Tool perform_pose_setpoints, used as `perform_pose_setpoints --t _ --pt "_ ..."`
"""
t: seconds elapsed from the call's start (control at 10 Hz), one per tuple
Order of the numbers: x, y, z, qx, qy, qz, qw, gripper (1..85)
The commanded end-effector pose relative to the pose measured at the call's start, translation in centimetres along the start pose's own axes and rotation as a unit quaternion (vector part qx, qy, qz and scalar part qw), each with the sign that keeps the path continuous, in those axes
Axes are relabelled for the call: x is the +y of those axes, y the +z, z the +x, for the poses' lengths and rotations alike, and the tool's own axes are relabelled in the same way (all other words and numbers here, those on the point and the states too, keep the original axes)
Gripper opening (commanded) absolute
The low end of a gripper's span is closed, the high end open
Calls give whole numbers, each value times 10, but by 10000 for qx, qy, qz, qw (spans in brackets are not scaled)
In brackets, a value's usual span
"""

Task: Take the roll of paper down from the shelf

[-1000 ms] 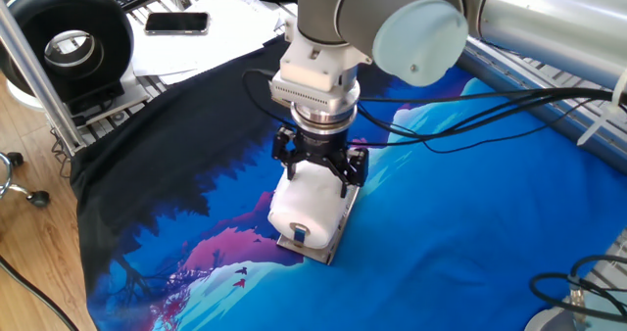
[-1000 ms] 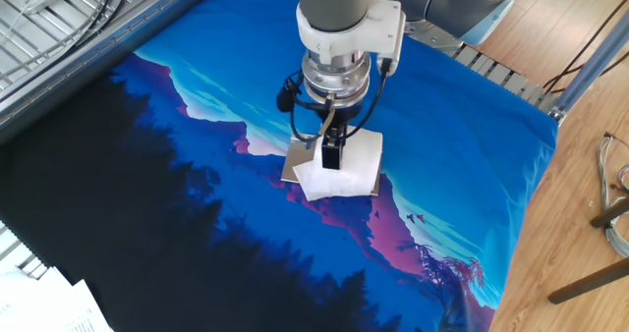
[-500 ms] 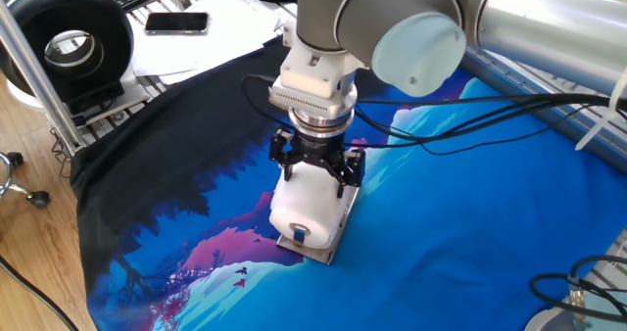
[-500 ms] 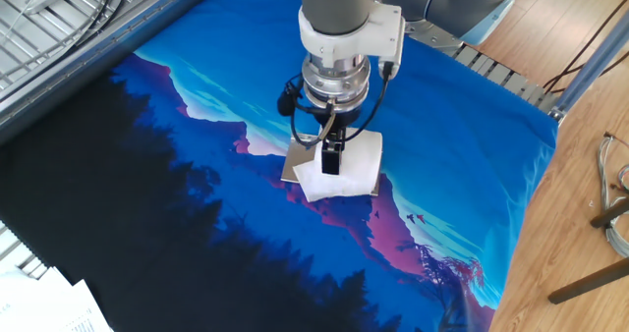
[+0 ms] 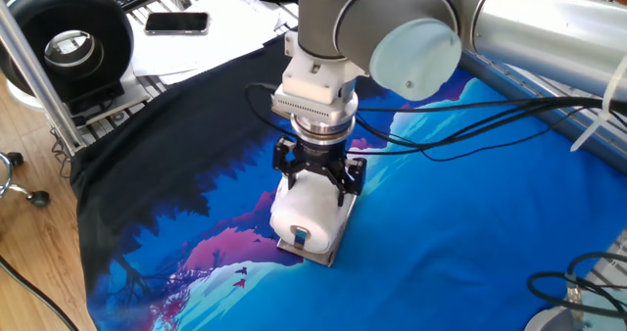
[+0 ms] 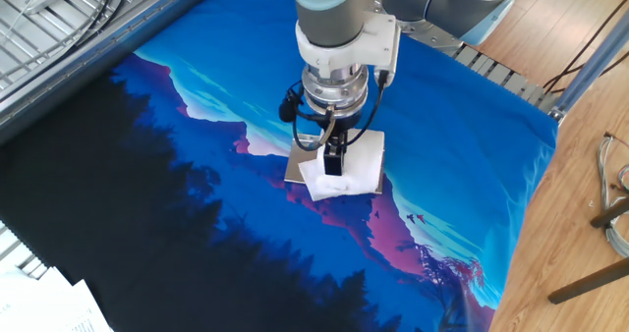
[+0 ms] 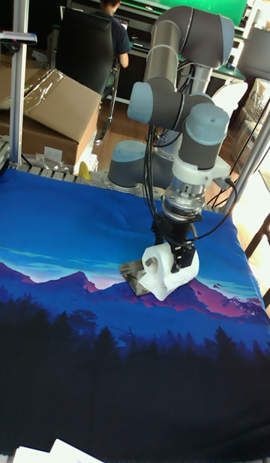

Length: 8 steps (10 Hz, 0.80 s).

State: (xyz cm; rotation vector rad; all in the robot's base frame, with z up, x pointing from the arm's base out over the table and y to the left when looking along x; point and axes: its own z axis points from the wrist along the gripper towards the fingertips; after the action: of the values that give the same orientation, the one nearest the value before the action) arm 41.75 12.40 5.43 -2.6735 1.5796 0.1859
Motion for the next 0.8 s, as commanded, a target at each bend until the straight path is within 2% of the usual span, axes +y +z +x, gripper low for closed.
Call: perform_pose_setpoints --t 0.0,0.2,0.3,0.7 --pt "5 -4 2 -59 15 -125 9999 757" --pt "8 -20 17 163 -124 -303 9993 757" --pt "7 -26 23 279 -114 -315 9990 757" --pt "9 -19 52 342 -314 -147 9988 760"
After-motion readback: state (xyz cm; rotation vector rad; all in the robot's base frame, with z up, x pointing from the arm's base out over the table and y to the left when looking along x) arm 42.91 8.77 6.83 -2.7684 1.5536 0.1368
